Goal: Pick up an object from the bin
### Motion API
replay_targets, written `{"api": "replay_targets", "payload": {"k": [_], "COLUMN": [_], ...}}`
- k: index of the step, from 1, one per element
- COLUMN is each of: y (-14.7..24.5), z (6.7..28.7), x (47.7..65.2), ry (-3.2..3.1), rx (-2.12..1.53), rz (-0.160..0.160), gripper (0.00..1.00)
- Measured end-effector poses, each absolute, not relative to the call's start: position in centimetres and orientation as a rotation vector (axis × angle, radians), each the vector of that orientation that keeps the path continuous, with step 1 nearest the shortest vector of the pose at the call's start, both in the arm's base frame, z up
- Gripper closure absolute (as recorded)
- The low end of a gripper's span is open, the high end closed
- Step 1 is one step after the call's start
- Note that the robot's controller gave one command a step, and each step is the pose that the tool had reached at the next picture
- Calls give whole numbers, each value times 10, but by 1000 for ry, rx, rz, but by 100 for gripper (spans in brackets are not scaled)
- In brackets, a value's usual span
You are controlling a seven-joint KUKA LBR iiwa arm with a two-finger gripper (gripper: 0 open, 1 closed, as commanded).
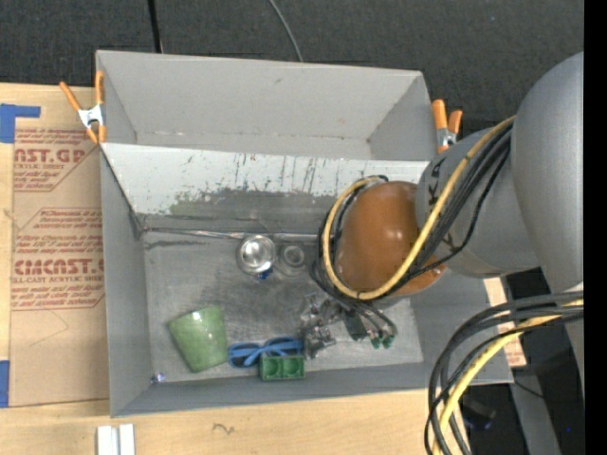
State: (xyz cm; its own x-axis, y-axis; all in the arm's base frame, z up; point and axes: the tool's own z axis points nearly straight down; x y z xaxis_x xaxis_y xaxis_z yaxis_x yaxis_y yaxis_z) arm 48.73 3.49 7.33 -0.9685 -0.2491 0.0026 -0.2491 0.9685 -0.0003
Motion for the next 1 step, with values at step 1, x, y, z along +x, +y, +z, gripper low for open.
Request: {"api": "replay_targets", "payload": {"k": [1], "y": [147], "z": [106], "x": [497], "ry": [-3070], "rx": [686], "rz": [-6], "gripper": [100]}}
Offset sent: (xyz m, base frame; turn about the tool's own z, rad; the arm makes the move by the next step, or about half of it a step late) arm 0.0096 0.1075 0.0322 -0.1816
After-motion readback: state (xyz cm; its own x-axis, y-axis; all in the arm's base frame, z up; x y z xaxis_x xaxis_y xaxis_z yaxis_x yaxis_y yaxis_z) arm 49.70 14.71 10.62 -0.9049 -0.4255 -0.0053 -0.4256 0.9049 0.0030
